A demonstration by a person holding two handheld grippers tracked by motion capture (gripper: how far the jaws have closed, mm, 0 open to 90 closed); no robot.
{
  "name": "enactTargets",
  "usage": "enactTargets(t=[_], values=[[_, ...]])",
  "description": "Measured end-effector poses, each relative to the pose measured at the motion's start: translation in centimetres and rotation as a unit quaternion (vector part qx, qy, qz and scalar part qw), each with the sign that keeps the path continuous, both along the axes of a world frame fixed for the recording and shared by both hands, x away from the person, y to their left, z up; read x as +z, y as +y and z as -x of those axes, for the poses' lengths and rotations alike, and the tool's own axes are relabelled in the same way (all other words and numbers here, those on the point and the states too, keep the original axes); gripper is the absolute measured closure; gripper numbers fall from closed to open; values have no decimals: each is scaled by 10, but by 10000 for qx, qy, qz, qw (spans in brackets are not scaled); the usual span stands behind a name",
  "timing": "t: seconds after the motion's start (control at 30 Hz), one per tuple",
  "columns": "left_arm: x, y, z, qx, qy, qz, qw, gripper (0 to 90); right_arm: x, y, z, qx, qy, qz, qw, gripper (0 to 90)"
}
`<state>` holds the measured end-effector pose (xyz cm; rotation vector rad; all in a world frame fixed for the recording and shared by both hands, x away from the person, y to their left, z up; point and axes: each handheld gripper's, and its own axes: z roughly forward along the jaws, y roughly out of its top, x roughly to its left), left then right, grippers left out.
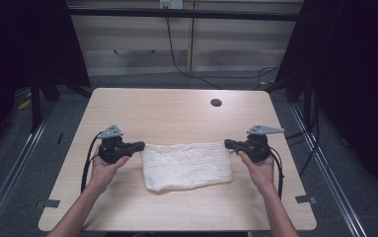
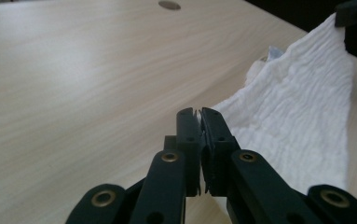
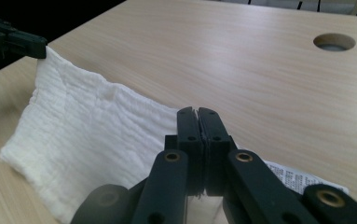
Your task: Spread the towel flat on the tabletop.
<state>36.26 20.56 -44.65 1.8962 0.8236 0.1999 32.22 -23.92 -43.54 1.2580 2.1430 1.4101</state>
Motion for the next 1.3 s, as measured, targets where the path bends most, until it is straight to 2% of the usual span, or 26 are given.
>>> enactTargets(t=[0.07,0.1,0.2,0.23,0.27,0.37,0.47,0.5,0.67,0.77,0.87,0.9,1.0,1.03,1.1,1.17,1.2,1.23,1.27,1.3], values=[[7,1,-2,33,-37,98,9999,869,8,4,-5,28,-60,18,10000,883],[10,1,-3,62,-72,96,9999,869,8,4,-5,28,-60,18,10000,883],[21,2,-7,87,-160,121,9998,869,24,9,-12,74,-143,50,9999,884],[29,4,-10,121,-216,139,9996,869,27,9,-14,75,-179,48,9998,884],[29,4,-10,121,-216,139,9996,869,30,9,-15,80,-189,32,9998,884],[41,6,-14,161,-295,162,9993,869,38,10,-19,75,-249,31,9997,884],[57,11,-19,276,-399,220,9986,869,54,11,-27,79,-348,0,9994,885],[57,11,-19,276,-399,220,9986,869,58,12,-28,74,-364,7,9993,884],[74,16,-28,434,-495,335,9973,869,73,12,-39,37,-444,-8,9990,885],[80,17,-31,468,-525,315,9970,870,79,13,-42,26,-481,-18,9988,885],[97,17,-38,530,-659,291,9960,869,91,16,-50,12,-558,-63,9984,885],[97,17,-38,530,-659,291,9960,870,94,17,-52,-4,-580,-61,9983,885],[110,18,-38,544,-759,377,9949,870,101,17,-56,-62,-658,-149,9977,885],[113,18,-37,534,-785,404,9947,870,101,17,-56,-62,-658,-149,9977,885],[114,18,-28,396,-862,499,9942,870,103,15,-55,-75,-759,-344,9965,885],[113,18,-25,359,-922,447,9941,869,102,15,-53,-57,-764,-349,9964,885],[109,18,-19,295,-931,400,9944,869,97,17,-46,16,-765,-241,9968,885],[109,18,-19,295,-931,400,9944,870,95,17,-43,48,-753,-200,9970,885],[102,20,-14,252,-898,472,9945,870,93,17,-38,67,-733,-147,9972,885],[102,20,-14,252,-898,472,9945,869,93,17,-38,67,-733,-147,9972,885]])
